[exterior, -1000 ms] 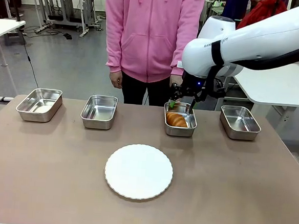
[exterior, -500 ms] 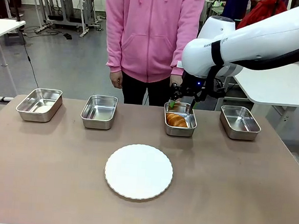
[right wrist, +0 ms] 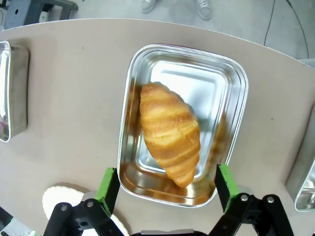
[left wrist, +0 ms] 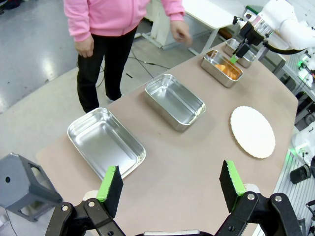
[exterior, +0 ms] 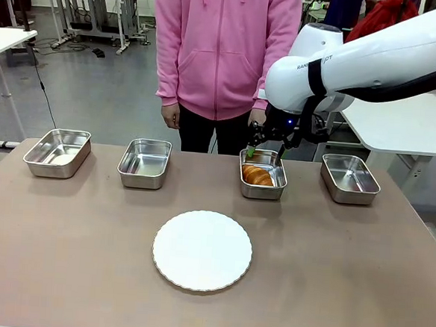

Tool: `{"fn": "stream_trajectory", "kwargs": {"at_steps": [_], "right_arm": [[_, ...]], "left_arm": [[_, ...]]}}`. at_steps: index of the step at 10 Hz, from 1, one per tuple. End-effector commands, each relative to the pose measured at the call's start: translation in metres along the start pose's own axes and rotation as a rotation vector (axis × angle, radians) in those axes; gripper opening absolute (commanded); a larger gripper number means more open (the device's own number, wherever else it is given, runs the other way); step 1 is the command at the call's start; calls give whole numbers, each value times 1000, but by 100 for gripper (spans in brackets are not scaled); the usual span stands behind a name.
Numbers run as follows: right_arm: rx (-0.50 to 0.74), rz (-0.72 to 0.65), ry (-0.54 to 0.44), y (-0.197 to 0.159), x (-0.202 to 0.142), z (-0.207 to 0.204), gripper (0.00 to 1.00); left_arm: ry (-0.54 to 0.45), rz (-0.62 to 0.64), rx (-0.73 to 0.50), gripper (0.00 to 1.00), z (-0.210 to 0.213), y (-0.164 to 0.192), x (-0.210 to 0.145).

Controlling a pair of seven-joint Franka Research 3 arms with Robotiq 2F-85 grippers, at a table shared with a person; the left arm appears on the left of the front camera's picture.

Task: Place the bread in the container.
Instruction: Place the Butter Roll into the Airtight Container indicated by the human.

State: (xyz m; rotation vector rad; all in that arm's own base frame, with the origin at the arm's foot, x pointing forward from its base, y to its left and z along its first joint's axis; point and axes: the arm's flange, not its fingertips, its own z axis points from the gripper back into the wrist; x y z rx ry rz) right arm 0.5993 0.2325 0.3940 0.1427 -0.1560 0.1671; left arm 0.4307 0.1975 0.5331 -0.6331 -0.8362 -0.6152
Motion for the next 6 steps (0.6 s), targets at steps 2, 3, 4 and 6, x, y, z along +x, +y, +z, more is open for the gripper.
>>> {"fn": "stream_trajectory", "kwargs": {"at_steps": [2, 3, 4, 6], "right_arm": [[-12, 43, -96, 3, -44, 26, 100], [-14, 68, -149, 3, -76, 39, 100], [-38, 85, -200, 3, -103, 51, 100], [-57, 183, -212, 2, -152, 73, 100]], "left_arm": [[-6, -13, -6, 100, 2, -1, 0], [-6, -13, -6, 100, 2, -1, 0], [-6, -13, -6, 100, 2, -1, 0], [-6, -13, -6, 100, 2, -1, 0]]}}
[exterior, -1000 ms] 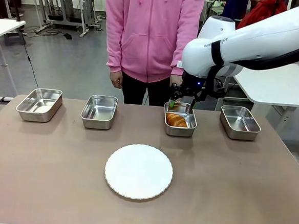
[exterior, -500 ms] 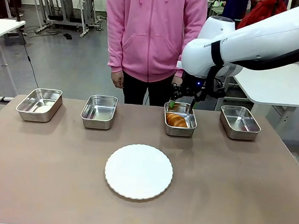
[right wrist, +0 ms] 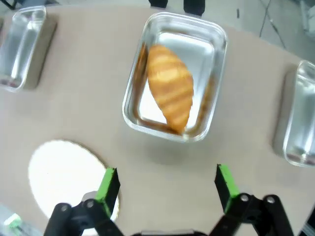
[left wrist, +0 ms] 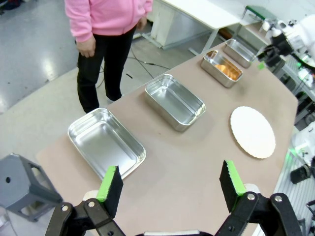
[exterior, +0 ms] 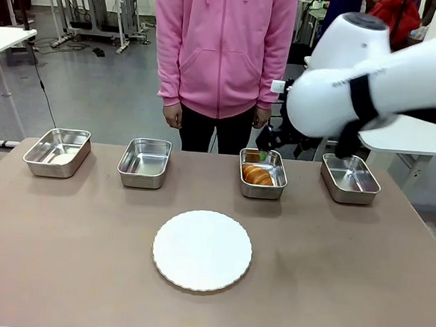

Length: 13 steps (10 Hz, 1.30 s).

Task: Place the bread in the container.
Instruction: Place the Butter Roll into the Airtight Container indicated by the human.

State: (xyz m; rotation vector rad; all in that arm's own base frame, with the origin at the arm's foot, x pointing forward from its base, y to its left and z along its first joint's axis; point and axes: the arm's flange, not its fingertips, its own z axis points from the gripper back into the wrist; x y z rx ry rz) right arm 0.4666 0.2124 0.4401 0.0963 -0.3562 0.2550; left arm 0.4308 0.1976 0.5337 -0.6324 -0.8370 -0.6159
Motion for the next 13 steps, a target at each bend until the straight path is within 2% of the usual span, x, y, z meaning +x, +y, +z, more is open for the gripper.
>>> {"fn": "stream_trajectory", "kwargs": {"at_steps": [1, 4, 6, 8, 9, 13], "right_arm": [[24, 118, -15, -6, -48, 21, 100], [66, 187, 6, -15, -92, 33, 100], [84, 203, -1, -17, -108, 34, 100], [93, 200, 30, -20, -112, 28, 100], [41, 185, 9, -10, -101, 31, 100], [41, 185, 9, -10, -101, 31, 100]], "left_arm": [[-5, -12, -7, 100, 2, -1, -1], [-5, -12, -7, 100, 2, -1, -1], [-5, -12, -7, 100, 2, -1, -1], [-5, -12, -7, 100, 2, -1, -1], [-5, -12, -7, 100, 2, -1, -1], [-5, -12, -7, 100, 2, -1, -1]]}}
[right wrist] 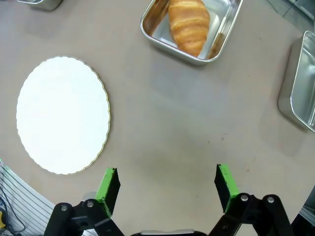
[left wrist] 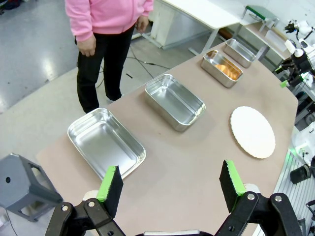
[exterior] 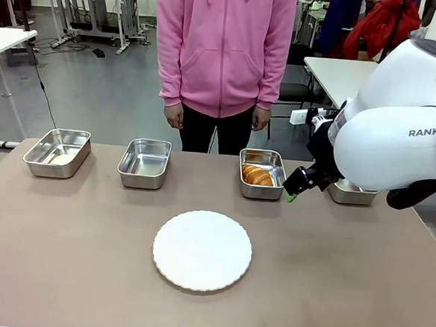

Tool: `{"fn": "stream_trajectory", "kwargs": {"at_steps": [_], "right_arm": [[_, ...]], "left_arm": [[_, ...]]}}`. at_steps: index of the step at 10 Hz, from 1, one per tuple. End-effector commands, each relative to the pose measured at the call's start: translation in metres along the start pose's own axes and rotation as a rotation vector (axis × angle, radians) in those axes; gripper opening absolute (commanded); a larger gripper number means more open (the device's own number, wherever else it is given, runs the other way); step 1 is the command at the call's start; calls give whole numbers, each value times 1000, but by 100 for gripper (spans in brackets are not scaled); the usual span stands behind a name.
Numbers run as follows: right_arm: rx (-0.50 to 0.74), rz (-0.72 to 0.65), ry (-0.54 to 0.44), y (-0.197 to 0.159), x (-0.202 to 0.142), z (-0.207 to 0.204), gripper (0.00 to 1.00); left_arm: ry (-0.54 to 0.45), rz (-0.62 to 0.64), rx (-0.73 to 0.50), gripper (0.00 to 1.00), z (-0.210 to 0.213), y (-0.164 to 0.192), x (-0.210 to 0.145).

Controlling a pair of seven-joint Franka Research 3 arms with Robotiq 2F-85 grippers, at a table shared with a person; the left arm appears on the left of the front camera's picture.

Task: Place the bread in the container.
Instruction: Place the Butter Roll into the Airtight Container indicated by the human.

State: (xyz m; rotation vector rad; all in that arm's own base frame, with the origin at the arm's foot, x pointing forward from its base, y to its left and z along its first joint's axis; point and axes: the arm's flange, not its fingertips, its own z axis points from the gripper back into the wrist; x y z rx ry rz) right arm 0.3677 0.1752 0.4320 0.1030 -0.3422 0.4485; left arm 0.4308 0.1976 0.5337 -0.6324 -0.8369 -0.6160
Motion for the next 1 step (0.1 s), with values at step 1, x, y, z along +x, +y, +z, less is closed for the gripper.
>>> {"fn": "stream_trajectory", "kwargs": {"at_steps": [1], "right_arm": [[-3, -2, -9, 1, 1, 1, 100]], "left_arm": [[-5, -12, -7, 100, 2, -1, -1]]}}
